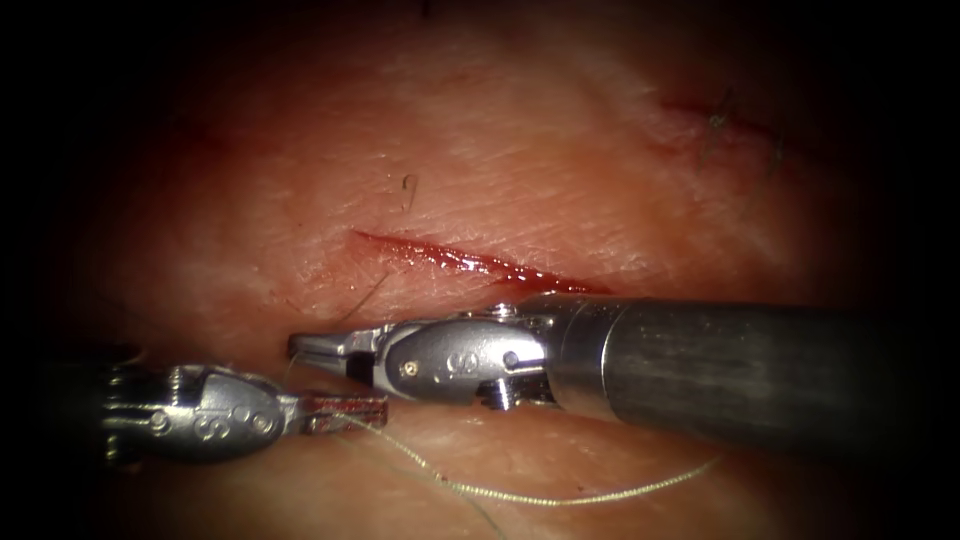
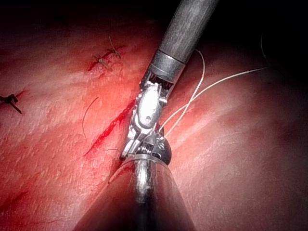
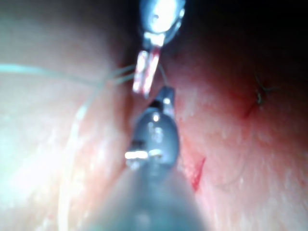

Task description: Wound Closure

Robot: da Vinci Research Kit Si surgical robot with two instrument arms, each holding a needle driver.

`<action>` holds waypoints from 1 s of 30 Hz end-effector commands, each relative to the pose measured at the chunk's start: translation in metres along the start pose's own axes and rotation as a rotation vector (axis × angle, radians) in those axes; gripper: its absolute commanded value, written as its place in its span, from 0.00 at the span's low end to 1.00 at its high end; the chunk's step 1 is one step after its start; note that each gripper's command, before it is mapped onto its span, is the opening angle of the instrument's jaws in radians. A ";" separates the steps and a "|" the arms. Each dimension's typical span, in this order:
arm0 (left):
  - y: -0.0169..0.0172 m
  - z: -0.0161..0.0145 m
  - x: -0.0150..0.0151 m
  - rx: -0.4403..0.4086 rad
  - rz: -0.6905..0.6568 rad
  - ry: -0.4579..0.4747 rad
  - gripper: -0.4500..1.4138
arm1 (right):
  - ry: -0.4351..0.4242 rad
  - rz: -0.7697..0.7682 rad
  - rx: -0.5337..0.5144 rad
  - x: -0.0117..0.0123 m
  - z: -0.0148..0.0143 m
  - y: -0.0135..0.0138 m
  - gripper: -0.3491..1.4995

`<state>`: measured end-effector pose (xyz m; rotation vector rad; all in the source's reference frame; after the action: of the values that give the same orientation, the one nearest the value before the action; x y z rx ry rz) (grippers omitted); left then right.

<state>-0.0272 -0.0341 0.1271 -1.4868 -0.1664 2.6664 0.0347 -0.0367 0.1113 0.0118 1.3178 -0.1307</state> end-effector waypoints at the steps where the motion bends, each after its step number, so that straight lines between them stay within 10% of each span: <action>1: 0.0004 0.0008 -0.0002 0.008 -0.022 -0.010 0.62 | -0.017 0.003 -0.011 -0.0011 0.0006 0.0004 0.00; 3: 0.0007 0.0007 0.0000 0.062 -0.115 -0.036 0.98 | -0.034 0.016 -0.023 -0.0020 0.0002 0.0010 0.00; 30: 0.0029 0.0014 0.0016 0.086 -0.009 -0.142 0.97 | -0.106 0.123 -0.012 -0.0065 0.0015 0.0048 0.00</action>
<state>-0.0286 -0.0363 0.1257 -1.2563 -0.0594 2.7640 0.0344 -0.0314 0.1173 0.0757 1.2047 -0.0173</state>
